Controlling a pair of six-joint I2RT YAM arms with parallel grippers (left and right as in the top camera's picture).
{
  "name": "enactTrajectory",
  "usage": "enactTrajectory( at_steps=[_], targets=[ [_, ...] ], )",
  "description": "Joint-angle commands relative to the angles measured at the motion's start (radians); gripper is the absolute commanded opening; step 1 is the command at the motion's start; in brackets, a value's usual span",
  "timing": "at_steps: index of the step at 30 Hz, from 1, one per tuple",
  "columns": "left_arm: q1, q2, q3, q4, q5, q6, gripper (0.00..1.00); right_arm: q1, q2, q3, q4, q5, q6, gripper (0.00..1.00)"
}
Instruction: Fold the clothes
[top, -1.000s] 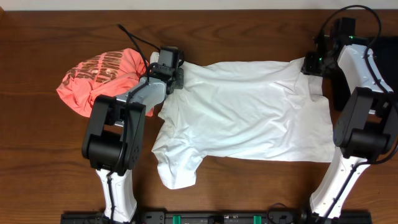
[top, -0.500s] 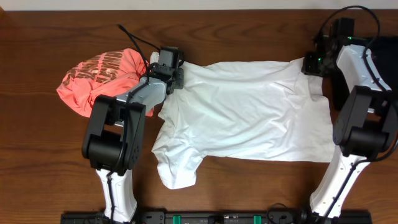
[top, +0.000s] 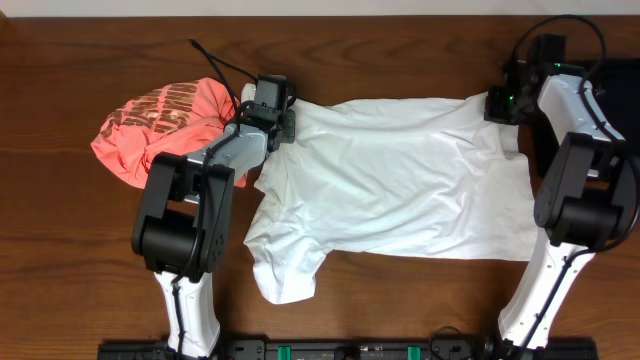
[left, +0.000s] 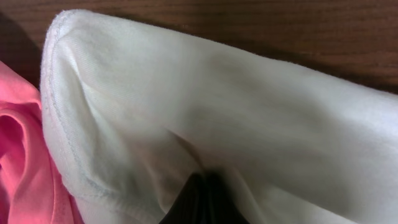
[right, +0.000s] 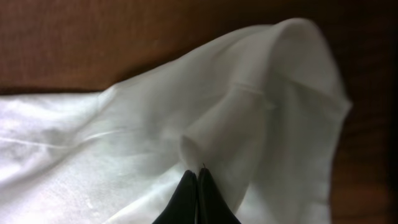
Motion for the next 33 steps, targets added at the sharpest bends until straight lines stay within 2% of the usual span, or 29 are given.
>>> enactTrajectory(
  at_steps=[1,14,25,26,27,28,30,31,33],
  targets=[
    [0.005,0.08,-0.024,-0.027,-0.001,-0.009,0.06,-0.031,0.004,0.042,0.03,-0.008,0.004,0.01],
    [0.005,0.08,-0.024,-0.027,-0.003,-0.009,0.06,-0.044,0.005,0.043,0.28,-0.005,-0.004,0.02],
    [0.005,0.08,-0.024,-0.027,-0.005,-0.009,0.06,-0.045,0.06,0.042,0.306,0.133,0.019,0.05],
    [0.005,0.08,-0.024,-0.027,-0.005,-0.009,0.06,-0.045,0.069,0.042,0.308,0.135,0.019,0.1],
    [0.005,0.08,-0.024,-0.027,-0.008,-0.009,0.06,-0.045,0.082,0.042,0.309,0.138,0.019,0.24],
    [0.005,0.08,-0.024,-0.028,-0.008,-0.009,0.06,-0.045,0.092,0.042,0.308,0.139,0.018,0.47],
    [0.005,0.08,-0.024,-0.028,-0.008,-0.009,0.06,-0.045,0.101,0.042,0.307,0.139,0.018,0.83],
    [0.005,0.08,-0.024,-0.028,-0.008,-0.009,0.06,-0.045,0.101,0.042,0.306,0.139,0.018,0.92],
    [0.005,0.08,-0.024,-0.027,-0.008,-0.009,0.06,-0.046,0.091,0.045,0.302,0.139,0.018,0.98]
  ],
)
